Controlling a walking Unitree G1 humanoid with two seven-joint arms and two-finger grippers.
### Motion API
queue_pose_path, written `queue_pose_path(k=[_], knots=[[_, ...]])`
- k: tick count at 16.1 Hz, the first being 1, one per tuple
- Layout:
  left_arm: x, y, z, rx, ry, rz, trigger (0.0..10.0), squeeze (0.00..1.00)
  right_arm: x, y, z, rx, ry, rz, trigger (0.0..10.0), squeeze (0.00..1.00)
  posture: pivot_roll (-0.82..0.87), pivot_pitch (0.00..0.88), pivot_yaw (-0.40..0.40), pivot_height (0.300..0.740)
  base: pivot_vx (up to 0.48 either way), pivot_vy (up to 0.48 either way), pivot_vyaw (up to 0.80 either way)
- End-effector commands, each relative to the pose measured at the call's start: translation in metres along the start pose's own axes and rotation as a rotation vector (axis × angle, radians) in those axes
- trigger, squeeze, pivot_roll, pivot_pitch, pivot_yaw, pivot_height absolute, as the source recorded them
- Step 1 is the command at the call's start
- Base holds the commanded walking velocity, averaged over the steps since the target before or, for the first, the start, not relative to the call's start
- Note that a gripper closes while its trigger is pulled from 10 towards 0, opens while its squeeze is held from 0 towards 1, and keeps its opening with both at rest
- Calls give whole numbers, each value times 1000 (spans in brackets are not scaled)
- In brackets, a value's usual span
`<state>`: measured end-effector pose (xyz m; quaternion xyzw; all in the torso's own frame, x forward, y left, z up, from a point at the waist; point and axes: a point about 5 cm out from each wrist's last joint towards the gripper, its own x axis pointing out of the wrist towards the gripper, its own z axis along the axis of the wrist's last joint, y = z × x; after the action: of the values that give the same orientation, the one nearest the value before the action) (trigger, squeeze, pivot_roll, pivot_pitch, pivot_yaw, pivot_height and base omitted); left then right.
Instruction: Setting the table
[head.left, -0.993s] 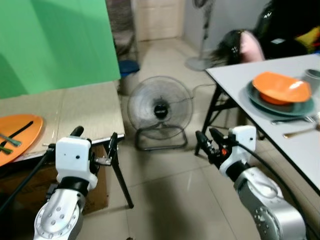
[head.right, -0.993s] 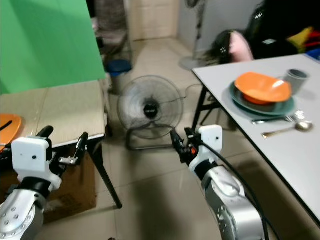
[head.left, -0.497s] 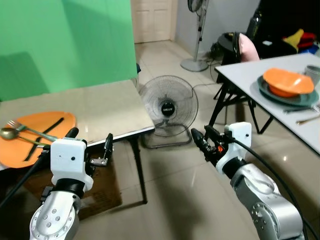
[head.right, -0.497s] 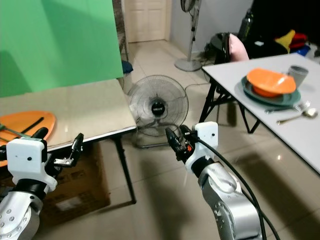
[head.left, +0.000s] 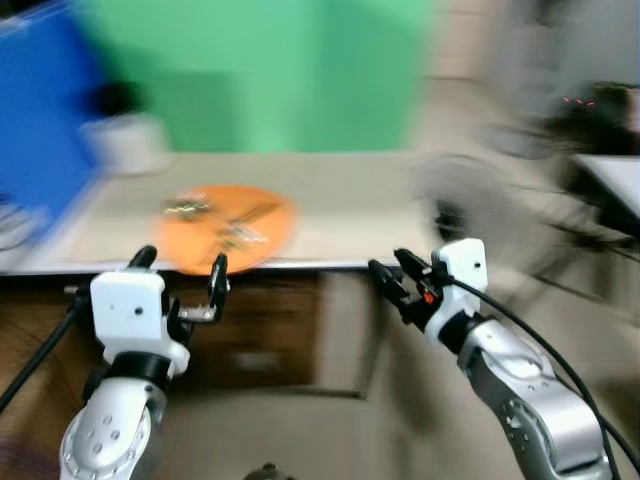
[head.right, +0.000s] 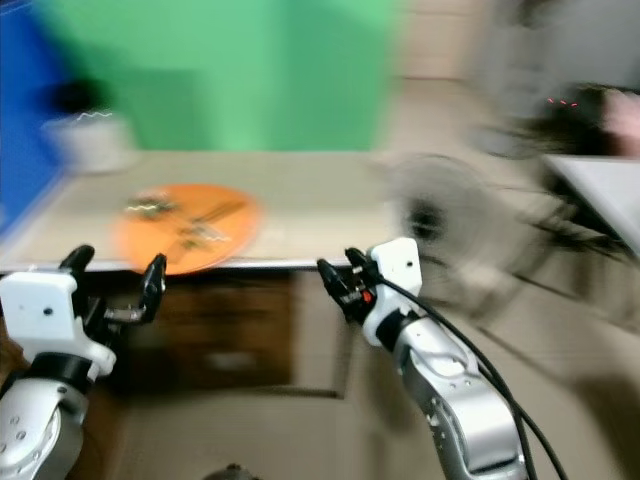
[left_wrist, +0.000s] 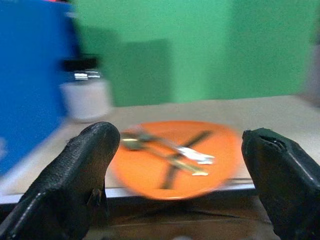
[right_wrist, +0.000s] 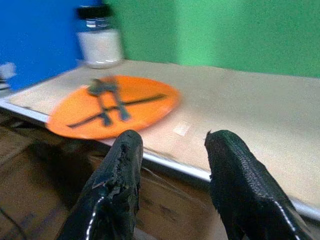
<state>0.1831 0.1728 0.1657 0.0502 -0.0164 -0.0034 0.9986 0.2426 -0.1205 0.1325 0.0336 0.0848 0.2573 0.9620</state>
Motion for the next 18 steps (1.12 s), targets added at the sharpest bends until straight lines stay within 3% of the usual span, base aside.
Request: queue_pose_path(k=[1, 6, 9, 13, 14, 15, 18], knots=[[1, -1, 2, 14, -3, -7, 10000, 0, 4, 3, 1, 7, -2, 30, 10000, 0, -1, 0, 21, 740, 364, 0, 800], [0, -1, 2, 29, 1, -18, 10000, 0, 8, 5, 2, -8, 1, 66, 10000, 0, 7, 0, 15, 740, 360, 0, 800], [-1, 0, 3, 44, 2, -32, 10000, 0, 11, 1, 5, 23, -15, 50, 10000, 0, 12, 4, 14, 740, 351, 0, 0], [1, -5, 5, 64, 0, -98, 10000, 0, 19, 1, 10, -26, -4, 82, 10000, 0, 18, 10, 13, 740, 159, 0, 0], [2, -7, 6, 73, -1, -141, 10000, 0, 23, -3, 11, -42, 17, 66, 10000, 424, 21, 11, 8, 740, 0, 0, 0], [0, -12, 5, 75, 11, -214, 10000, 0, 28, -10, 12, -42, 64, 41, 10000, 1000, 23, 12, 4, 740, 0, 0, 0], [-3, -24, 1, 70, 61, -400, 10000, 0, 40, -17, 15, -121, 181, 70, 10000, 1000, 11, 16, -4, 740, 0, 0, 0]])
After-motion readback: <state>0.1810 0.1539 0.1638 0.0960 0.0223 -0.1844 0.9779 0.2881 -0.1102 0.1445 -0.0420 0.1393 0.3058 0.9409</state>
